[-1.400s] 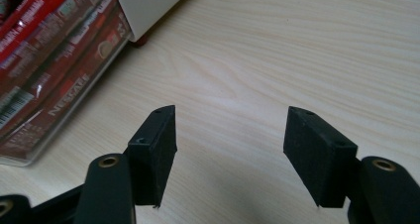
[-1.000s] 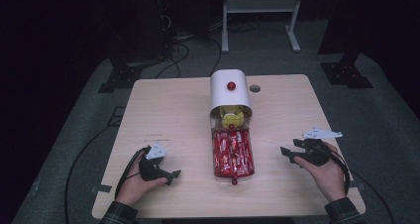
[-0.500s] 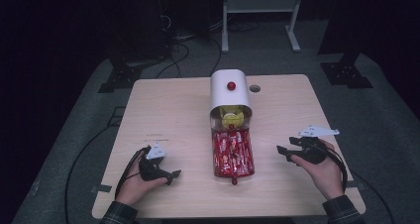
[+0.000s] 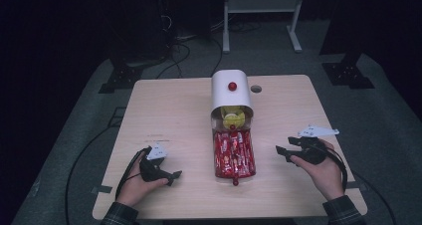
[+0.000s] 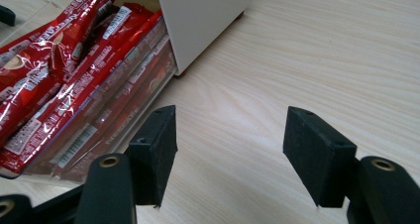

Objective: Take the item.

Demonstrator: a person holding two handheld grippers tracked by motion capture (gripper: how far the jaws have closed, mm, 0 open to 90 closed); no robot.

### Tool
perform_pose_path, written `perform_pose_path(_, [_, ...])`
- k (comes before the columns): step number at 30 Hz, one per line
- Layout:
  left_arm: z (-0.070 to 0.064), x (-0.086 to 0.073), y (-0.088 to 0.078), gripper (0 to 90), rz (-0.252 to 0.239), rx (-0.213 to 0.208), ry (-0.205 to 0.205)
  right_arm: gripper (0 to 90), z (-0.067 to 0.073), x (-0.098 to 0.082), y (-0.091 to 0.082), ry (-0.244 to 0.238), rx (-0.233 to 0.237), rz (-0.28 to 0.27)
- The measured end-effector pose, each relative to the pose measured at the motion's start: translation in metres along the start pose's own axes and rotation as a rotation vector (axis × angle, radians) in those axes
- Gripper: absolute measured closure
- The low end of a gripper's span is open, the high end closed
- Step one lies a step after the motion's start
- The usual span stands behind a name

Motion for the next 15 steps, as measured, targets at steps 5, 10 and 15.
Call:
perform_pose_path(5, [0.0,0.0,0.0001,0.0,-0.001,0.0,0.0,36.6,0.0032,0.0035,-0.0004,-0.007,0.007,-0.002])
perform_pose_path(10, [0.0001,0.0,0.0,0.0,0.0,0.001,0.0,36.6,0.0062,0.0059,0.0004,-0.017,0.014,-0.002])
perform_pose_path(15, [0.0001,0.0,0.0,0.0,-0.001,0.001,0.0,36.6,0.0105,0.01,0.0012,-0.031,0.023,-0.006])
Point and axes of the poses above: each handheld gripper's, and its own axes: y roughly forward along the jaws, x roughly out of its top, z roughly to its left, the point moved 7 cm from there along y, roughly forward along the jaws, and after that the axes turned 7 degrees about z, right-handed, at the moved point
